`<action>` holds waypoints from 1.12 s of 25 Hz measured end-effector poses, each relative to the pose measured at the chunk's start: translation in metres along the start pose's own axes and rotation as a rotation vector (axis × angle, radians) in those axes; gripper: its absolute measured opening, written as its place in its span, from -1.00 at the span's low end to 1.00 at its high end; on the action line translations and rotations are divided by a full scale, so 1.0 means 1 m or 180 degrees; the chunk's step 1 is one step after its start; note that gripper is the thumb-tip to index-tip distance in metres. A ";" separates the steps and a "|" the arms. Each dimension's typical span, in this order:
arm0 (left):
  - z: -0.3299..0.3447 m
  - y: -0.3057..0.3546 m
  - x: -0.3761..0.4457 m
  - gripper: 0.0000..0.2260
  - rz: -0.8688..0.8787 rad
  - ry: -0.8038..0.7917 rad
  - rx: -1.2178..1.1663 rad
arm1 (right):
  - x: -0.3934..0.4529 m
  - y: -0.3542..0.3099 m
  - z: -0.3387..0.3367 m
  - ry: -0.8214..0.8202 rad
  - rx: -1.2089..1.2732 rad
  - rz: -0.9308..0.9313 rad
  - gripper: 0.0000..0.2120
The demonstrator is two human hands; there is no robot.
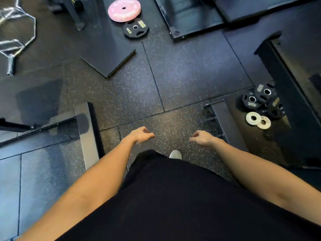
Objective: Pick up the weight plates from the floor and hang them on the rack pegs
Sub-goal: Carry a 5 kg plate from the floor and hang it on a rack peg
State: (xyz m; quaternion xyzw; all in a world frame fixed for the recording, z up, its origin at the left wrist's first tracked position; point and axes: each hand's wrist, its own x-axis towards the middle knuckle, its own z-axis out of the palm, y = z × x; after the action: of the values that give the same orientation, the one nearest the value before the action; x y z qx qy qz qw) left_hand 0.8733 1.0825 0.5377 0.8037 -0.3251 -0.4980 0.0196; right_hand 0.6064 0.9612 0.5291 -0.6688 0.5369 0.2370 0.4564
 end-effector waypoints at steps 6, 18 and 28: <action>-0.100 0.038 0.094 -0.62 -0.0065 -0.0017 -0.0027 | 0.092 -0.080 -0.088 0.0030 0.0128 -0.0034 -0.55; -0.363 0.230 0.312 -0.56 0.0735 -0.0309 0.0975 | 0.258 -0.225 -0.263 0.0642 0.0982 0.0415 -0.59; -0.433 0.468 0.463 -0.70 0.1311 -0.0677 0.1786 | 0.377 -0.205 -0.435 0.0960 0.1785 0.0868 -0.55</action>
State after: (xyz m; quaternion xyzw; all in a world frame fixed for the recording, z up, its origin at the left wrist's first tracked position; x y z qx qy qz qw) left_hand 1.1255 0.3362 0.5575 0.6392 -0.6044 -0.4558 -0.1357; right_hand 0.8402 0.3970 0.5023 -0.4670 0.7270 0.0375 0.5021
